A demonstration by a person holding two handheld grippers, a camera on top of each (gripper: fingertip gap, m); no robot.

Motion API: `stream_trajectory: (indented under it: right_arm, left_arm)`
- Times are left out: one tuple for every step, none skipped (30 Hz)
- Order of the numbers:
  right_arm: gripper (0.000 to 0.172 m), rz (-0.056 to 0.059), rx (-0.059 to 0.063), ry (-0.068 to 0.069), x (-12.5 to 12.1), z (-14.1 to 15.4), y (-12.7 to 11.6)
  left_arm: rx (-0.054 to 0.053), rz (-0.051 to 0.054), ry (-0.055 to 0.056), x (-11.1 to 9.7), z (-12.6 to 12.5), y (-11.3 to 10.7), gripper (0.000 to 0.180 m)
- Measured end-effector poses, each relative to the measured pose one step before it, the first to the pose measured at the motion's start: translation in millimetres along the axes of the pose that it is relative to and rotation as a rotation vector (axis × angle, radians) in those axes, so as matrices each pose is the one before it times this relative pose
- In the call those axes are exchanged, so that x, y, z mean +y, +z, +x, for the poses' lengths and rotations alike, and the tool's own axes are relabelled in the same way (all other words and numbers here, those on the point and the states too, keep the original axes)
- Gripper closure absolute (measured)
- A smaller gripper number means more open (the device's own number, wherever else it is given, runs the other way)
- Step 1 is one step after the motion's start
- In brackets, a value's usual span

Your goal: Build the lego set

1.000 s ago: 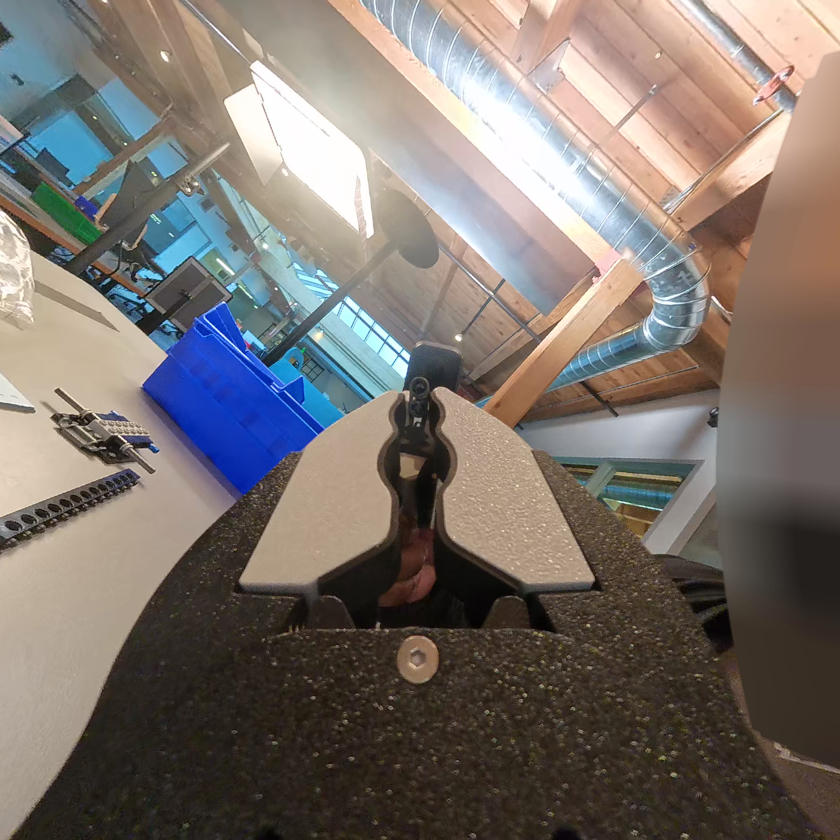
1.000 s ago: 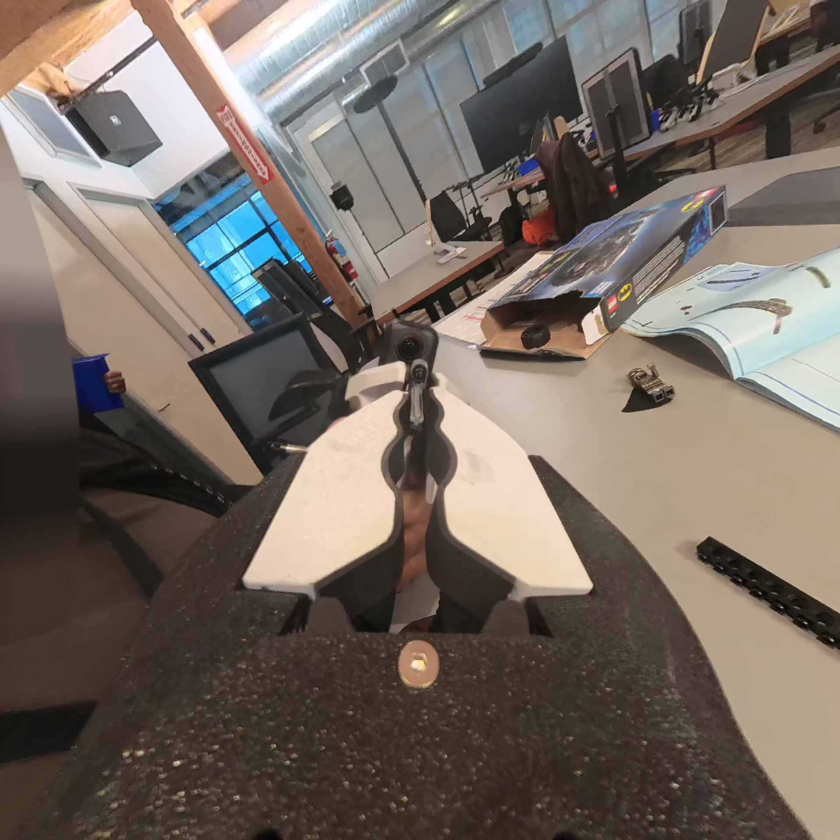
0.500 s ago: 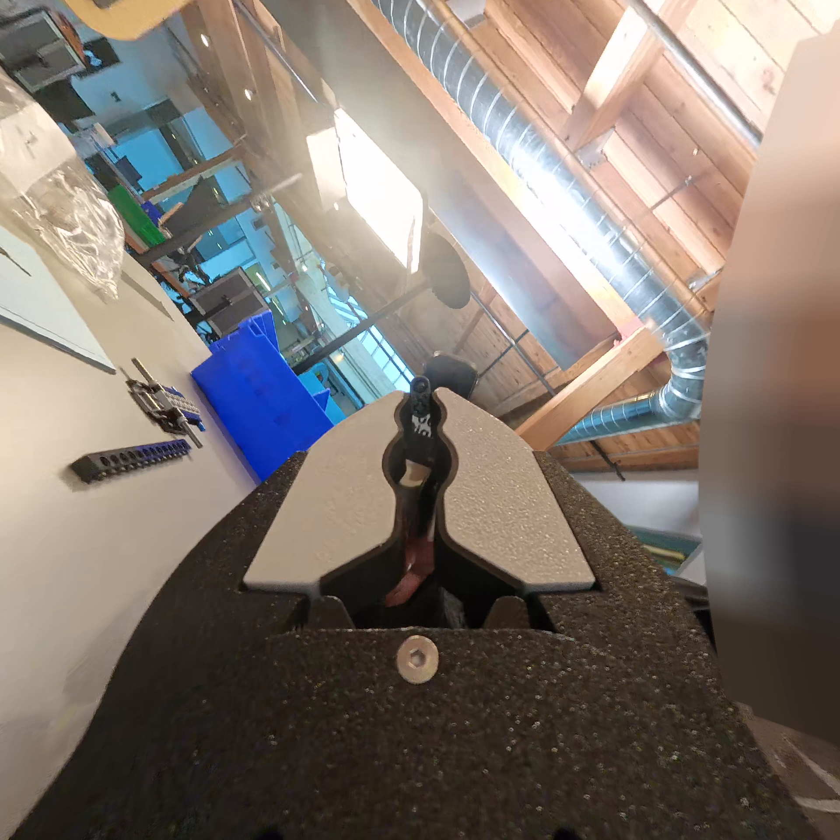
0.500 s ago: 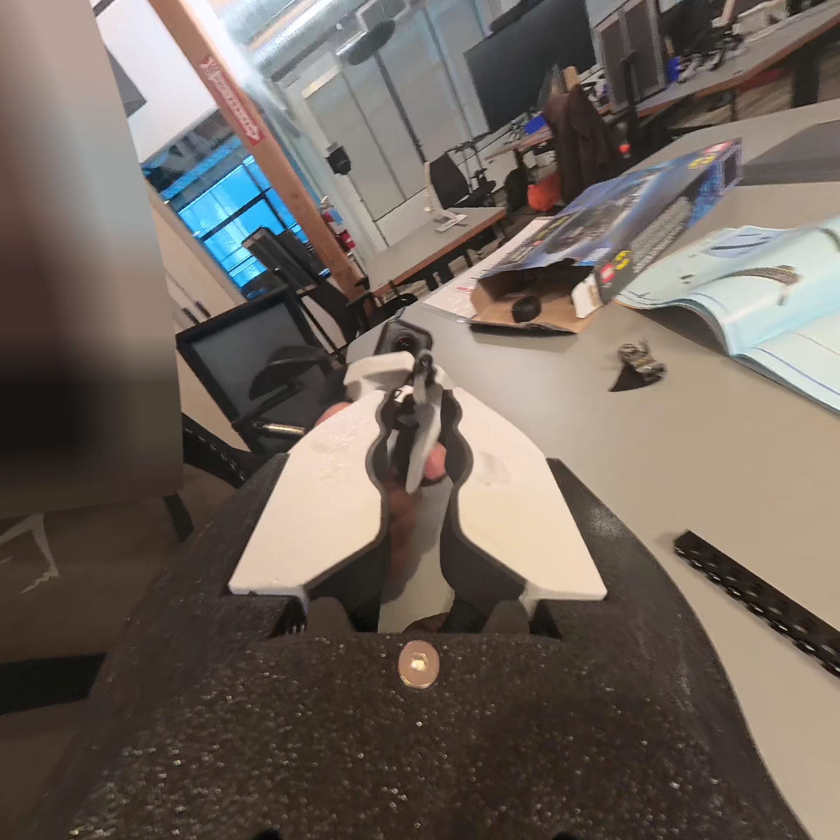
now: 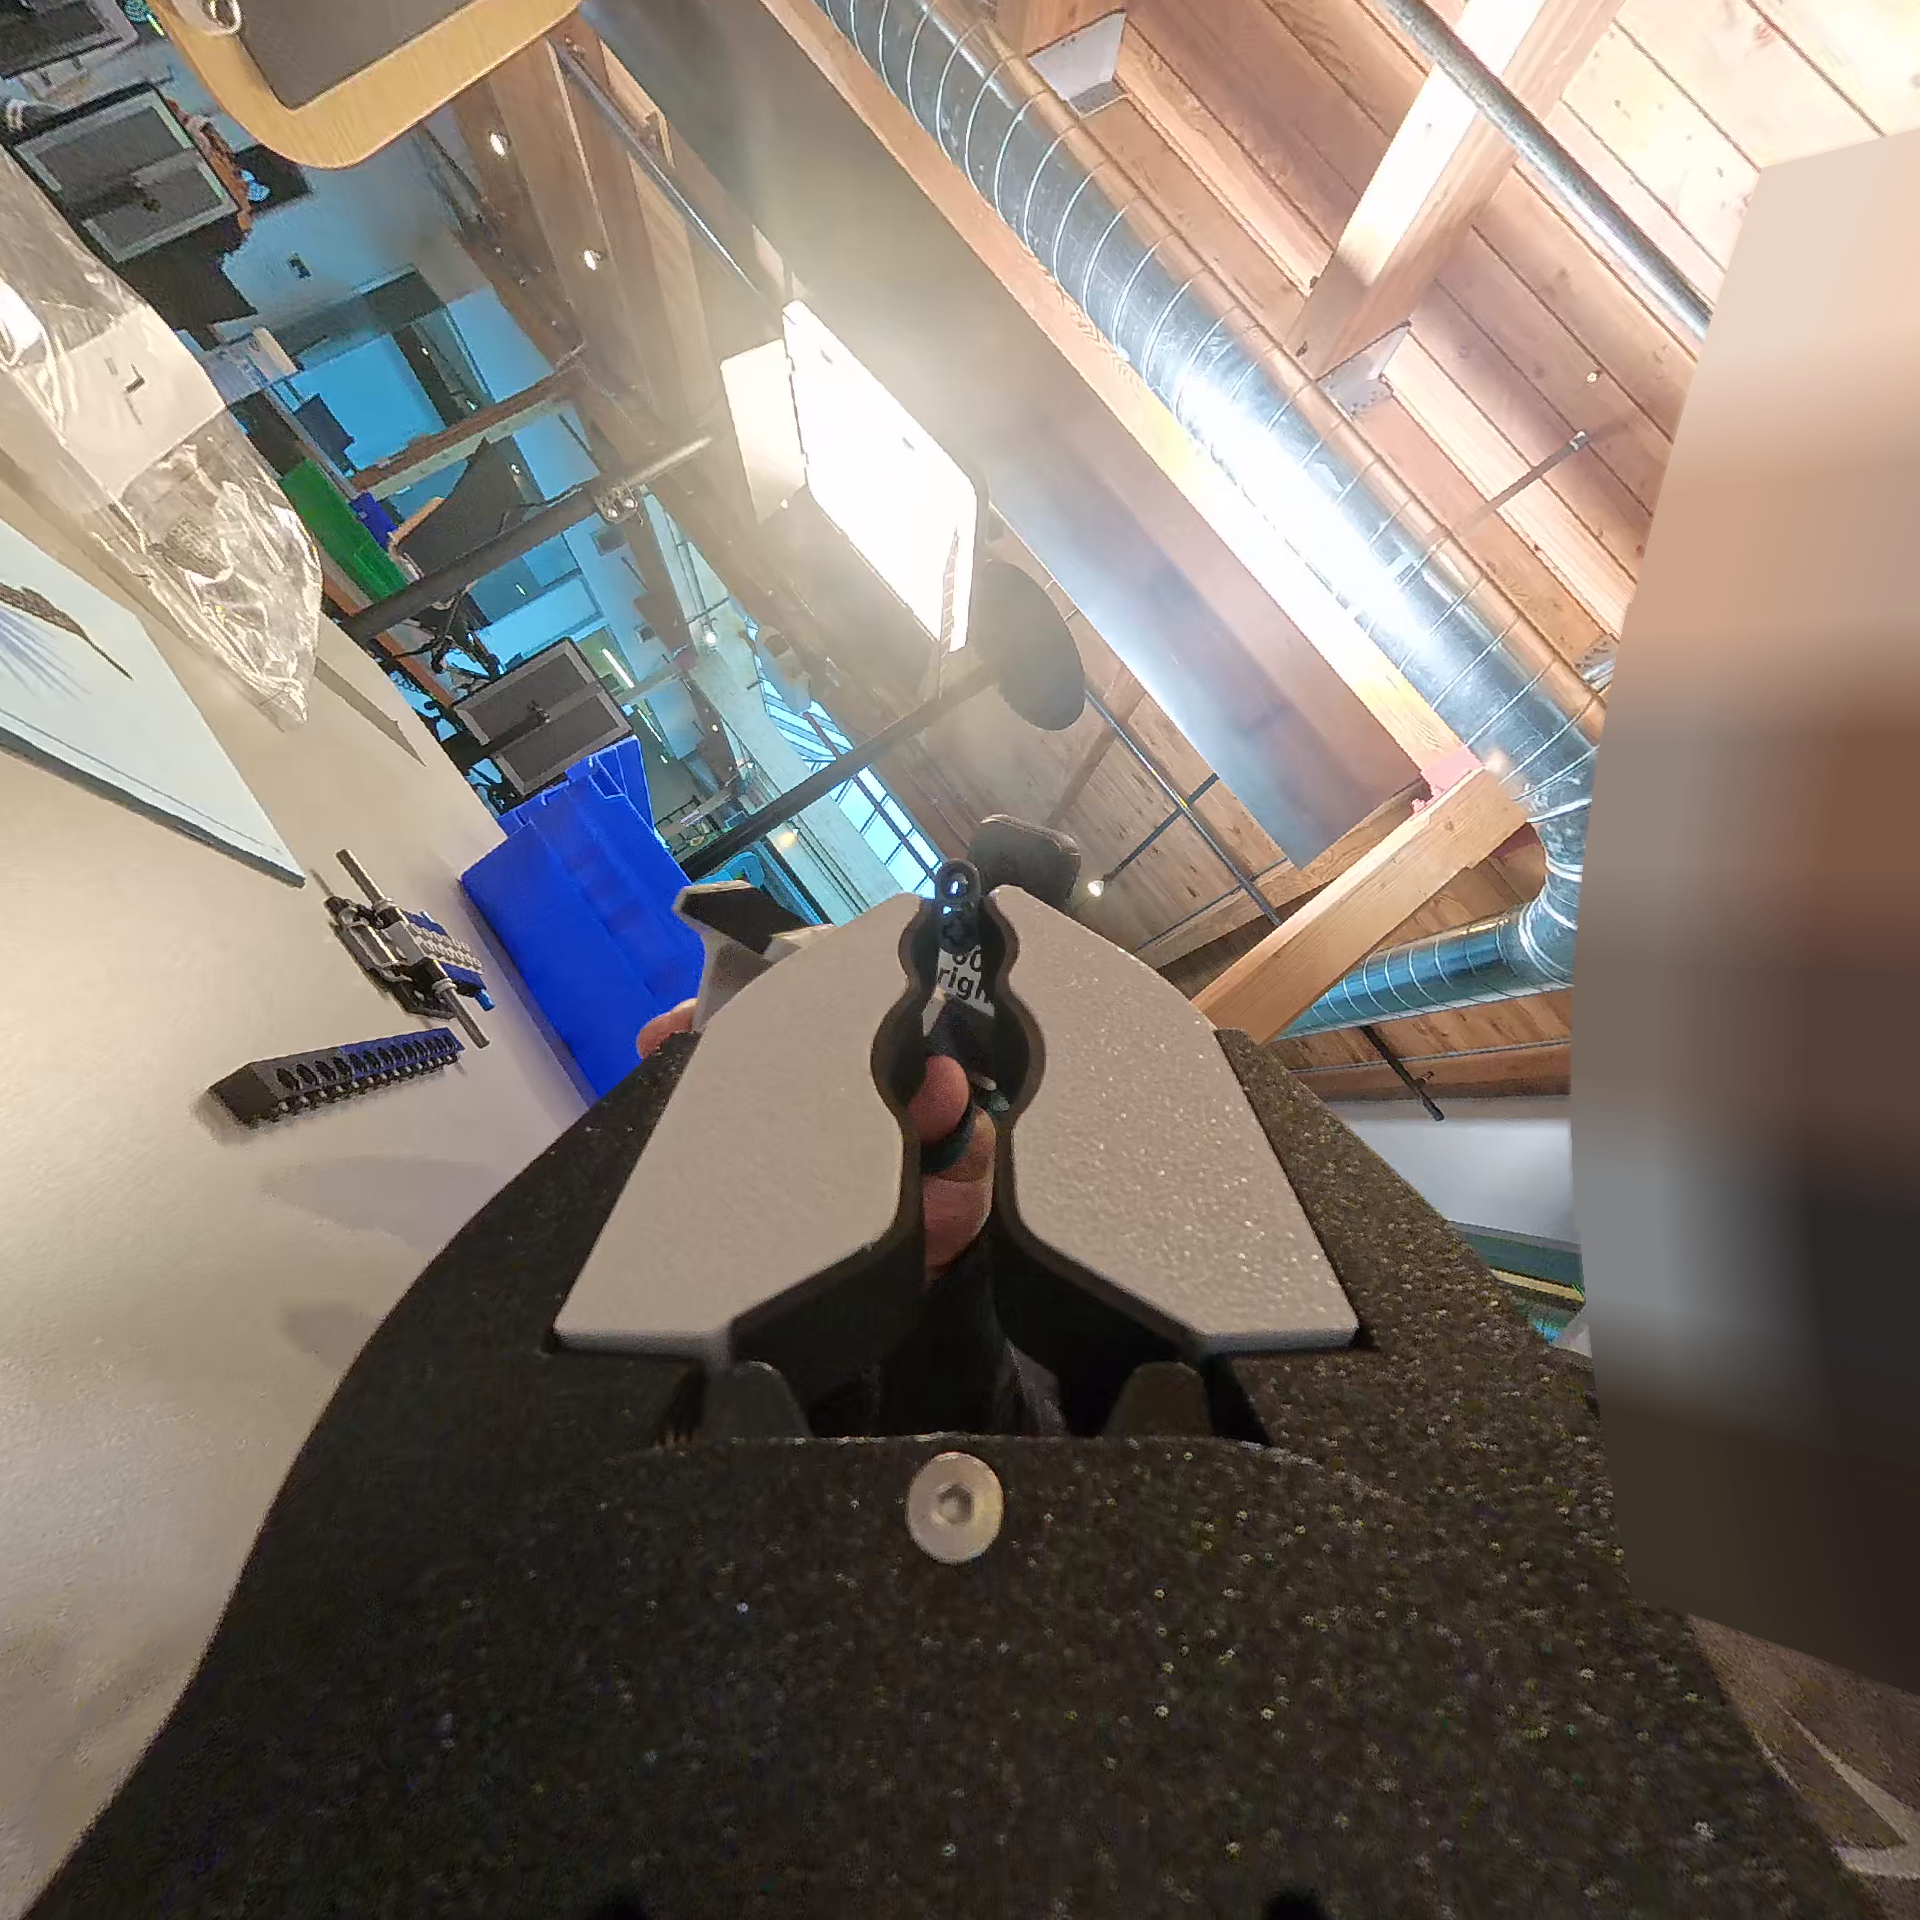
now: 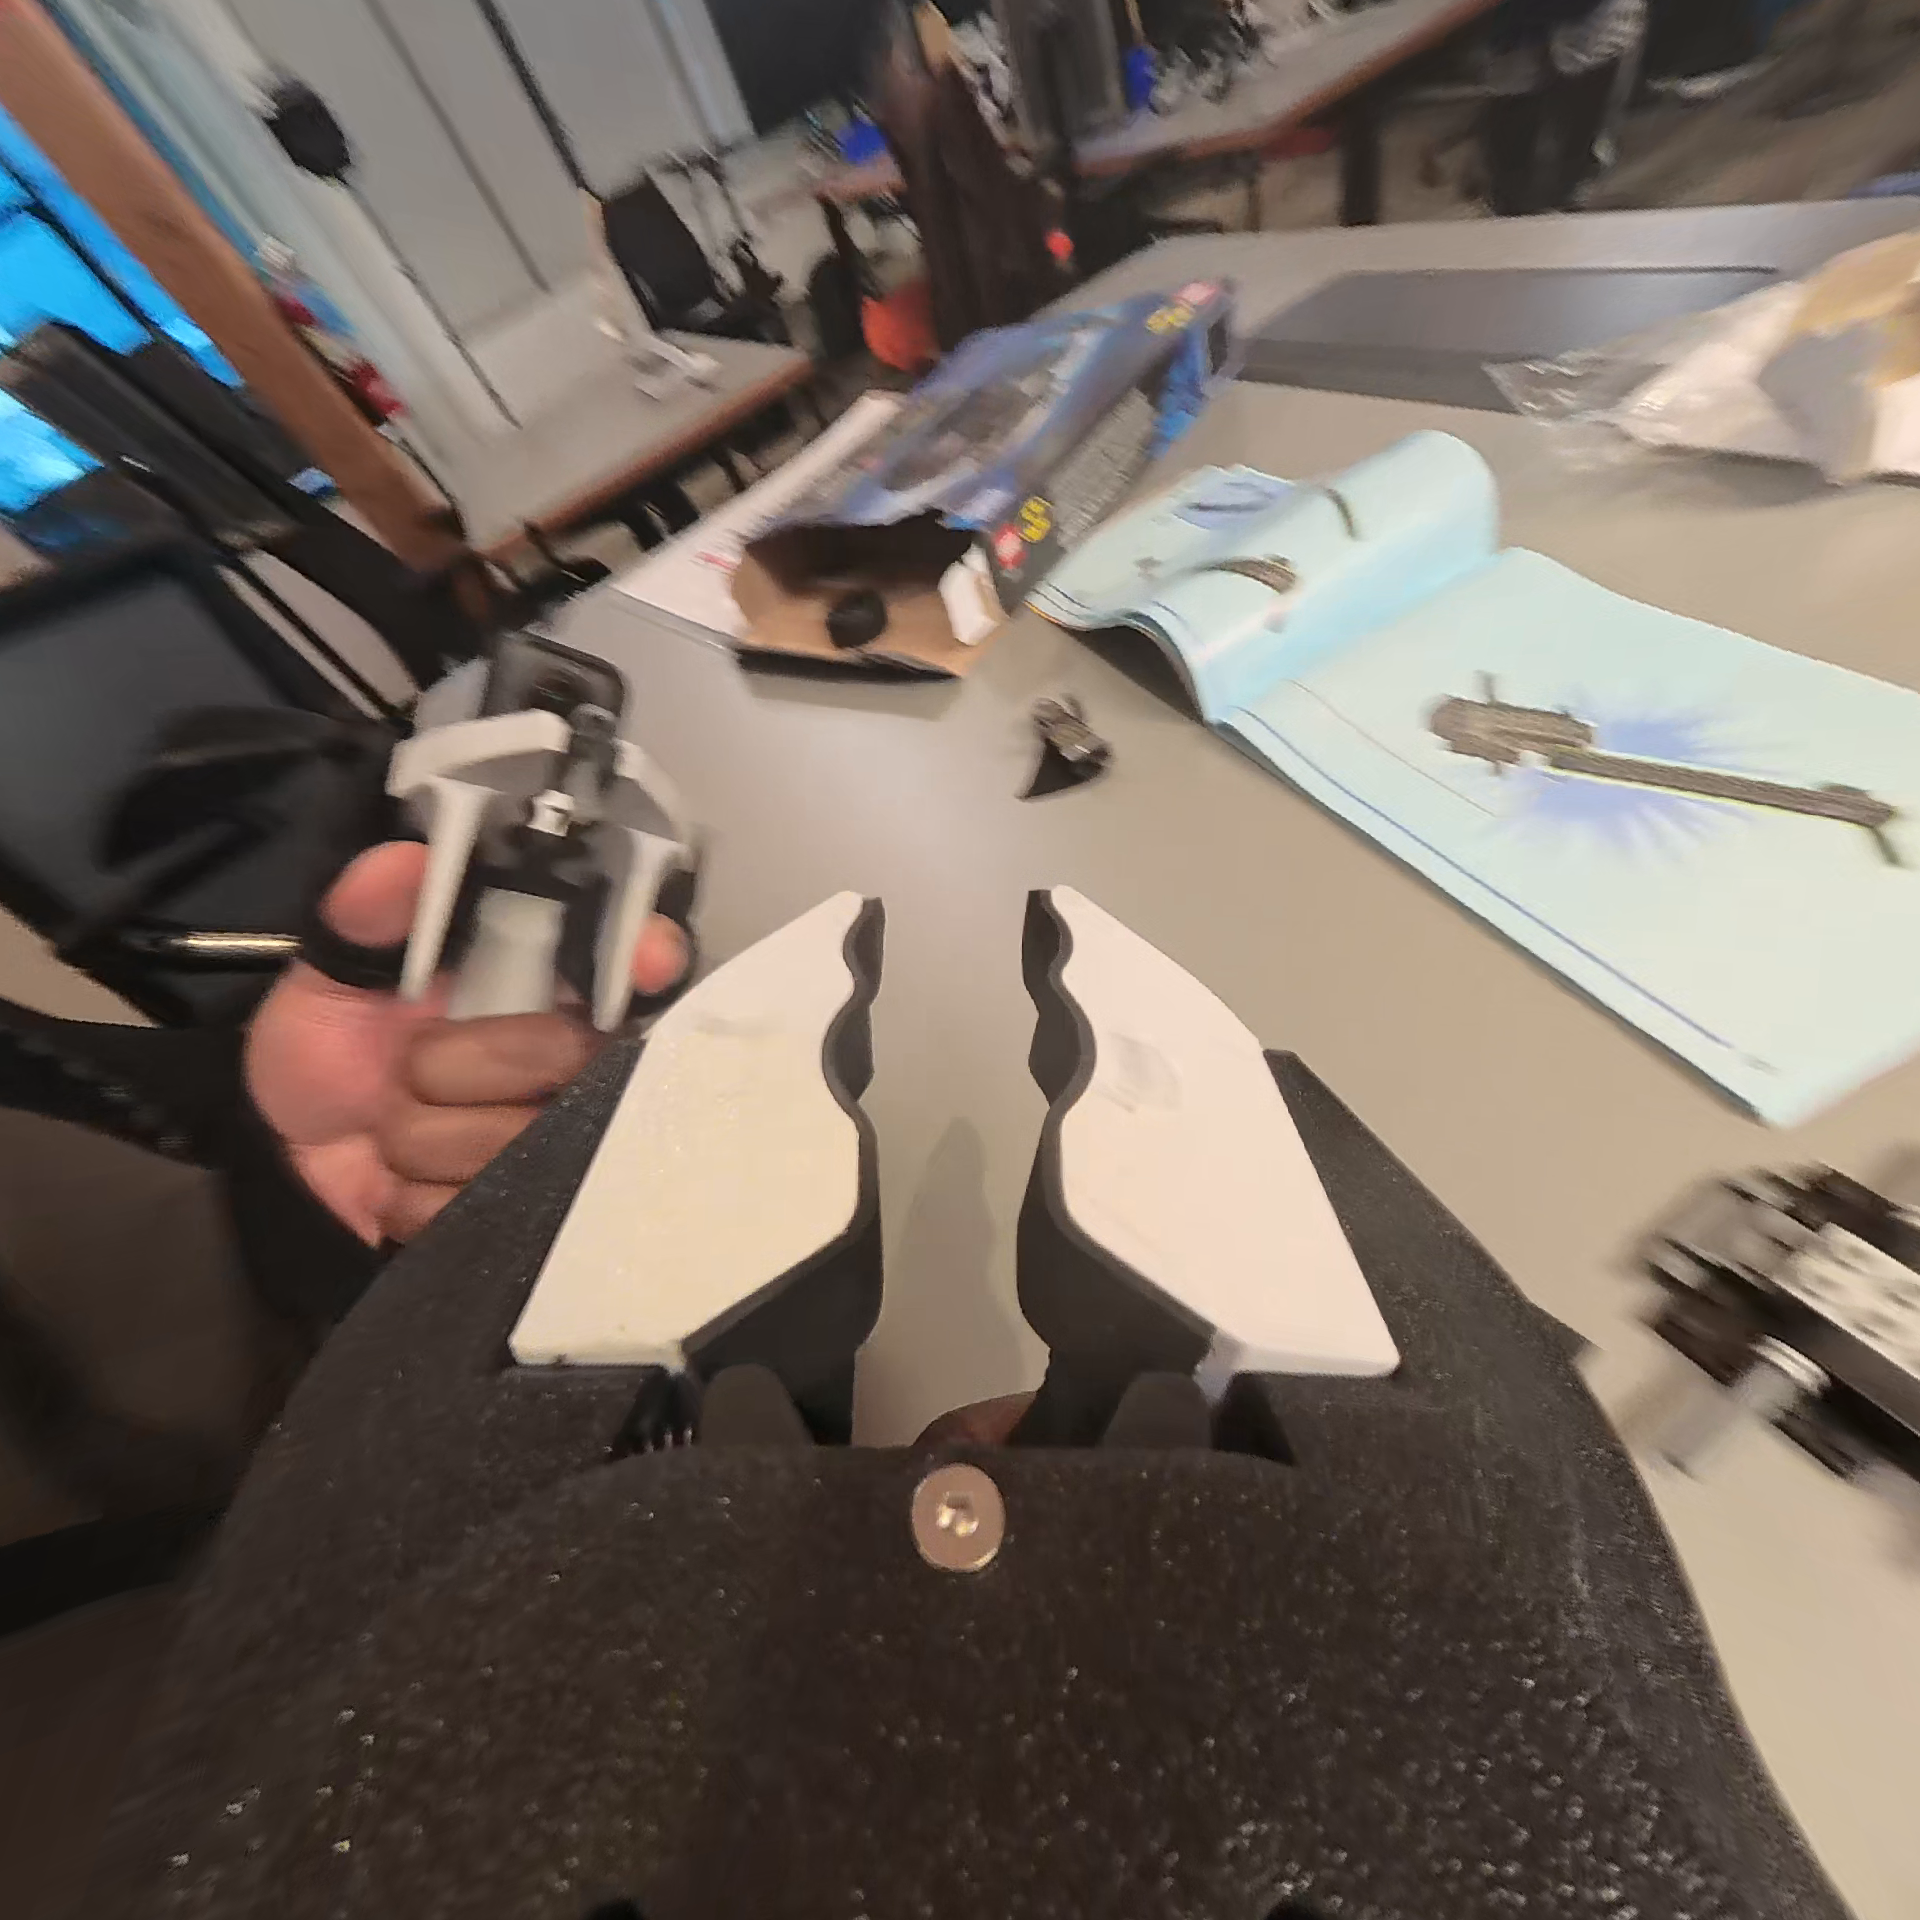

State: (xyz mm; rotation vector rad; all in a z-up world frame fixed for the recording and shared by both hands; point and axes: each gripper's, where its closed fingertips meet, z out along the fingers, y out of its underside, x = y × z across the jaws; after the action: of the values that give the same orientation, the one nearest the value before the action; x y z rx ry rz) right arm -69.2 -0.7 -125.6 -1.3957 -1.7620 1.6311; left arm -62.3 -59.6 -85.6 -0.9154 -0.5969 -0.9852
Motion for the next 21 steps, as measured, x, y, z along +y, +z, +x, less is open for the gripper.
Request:
stream_trajectory:
  right_arm:
    - [0.145,-0.0144,0.0191,-0.0031,1.41,4.45,-1.78]
    - [0.145,-0.0130,0.0171,-0.0005,1.63,4.31,-1.47]
    - [0.145,-0.0115,0.0170,-0.0001,1.82,4.44,-0.96]
    - [0.145,-0.0076,0.0126,-0.0001,1.57,3.62,-0.74]
    - [0.145,-0.0043,0.0062,0.0016,1.44,2.51,-0.21]
    - [0.145,-0.0028,0.0019,0.0038,1.13,1.51,-0.14]
    - [0.145,-0.0015,-0.0010,0.0037,0.90,0.72,0.25]
    - [0.145,-0.0013,-0.0024,0.0013,0.62,0.11,0.29]
    - [0.145,-0.0015,-0.0011,-0.0010,0.50,-0.11,0.33]
    - [0.145,-0.0012,-0.0003,-0.0030,0.24,-0.35,0.21]
    - [0.145,-0.0002,-0.0021,-0.0026,0.01,-0.64,0.25]
    - [0.145,0.0014,-0.0047,0.0003,-0.27,-1.08,0.15]
    - [0.145,0.0029,-0.0071,0.0020,-0.48,-1.34,0.15]
    - [0.145,0.0035,-0.0088,0.0021,-0.50,-1.70,0.17]
    - [0.145,0.0037,-0.0120,0.0022,-0.56,-2.16,0.31]
    - [0.145,0.0039,-0.0158,0.0017,-0.68,-2.98,0.34]
    - [0.145,0.0032,-0.0145,-0.0008,-0.66,-3.09,0.38]
    - [0.145,0.0021,-0.0101,-0.0047,-0.55,-2.72,0.33]
    - [0.145,0.0018,-0.0087,-0.0078,-0.54,-2.55,0.33]
    - [0.145,0.0017,-0.0075,-0.0079,-0.63,-2.47,0.07]
    - [0.144,0.0029,-0.0072,-0.0071,-0.76,-2.21,0.03]
  left_arm:
    - [0.0017,-0.0010,0.0014,0.32,0.44,0.38,0.173]
    - [0.0003,-0.0015,0.0015,0.48,0.08,0.47,0.173]
    - [0.0006,-0.0003,0.0011,0.40,0.21,0.33,0.173]
    - [0.0025,-0.0008,0.0007,0.38,0.42,0.52,0.173]
    - [0.0025,-0.0021,0.0012,0.55,0.39,0.43,0.173]
    - [0.0011,-0.0020,0.0014,0.50,0.26,0.48,0.173]
    - [0.0012,-0.0012,0.0004,0.36,0.20,0.35,0.173]
    - [0.0023,-0.0010,-0.0008,0.28,0.29,0.32,0.174]
    - [0.0017,-0.0009,-0.0009,0.19,0.15,0.19,0.174]
    - [0.0015,-0.0010,-0.0010,0.22,0.10,0.05,0.174]
    - [0.0012,-0.0009,-0.0009,0.26,0.15,-0.03,0.173]
    - [0.0007,-0.0010,-0.0009,0.10,-0.02,-0.03,0.174]
    - [-0.0003,0.0003,-0.0005,0.02,-0.10,-0.17,0.174]
    - [-0.0006,0.0010,-0.0005,-0.15,-0.22,-0.25,0.174]
    - [0.0002,0.0001,-0.0009,-0.04,-0.07,-0.18,0.174]
    - [0.0008,-0.0008,-0.0003,0.02,0.05,-0.19,0.174]
    - [0.0001,-0.0005,0.0008,0.04,0.00,-0.12,0.174]
    - [-0.0004,0.0001,0.0011,0.03,0.00,-0.17,0.174]
    - [0.0005,-0.0001,0.0000,-0.02,0.11,-0.09,0.174]
    - [0.0001,0.0001,-0.0007,-0.03,-0.13,-0.09,0.174]
    - [-0.0005,-0.0003,-0.0006,0.10,-0.14,0.01,0.174]
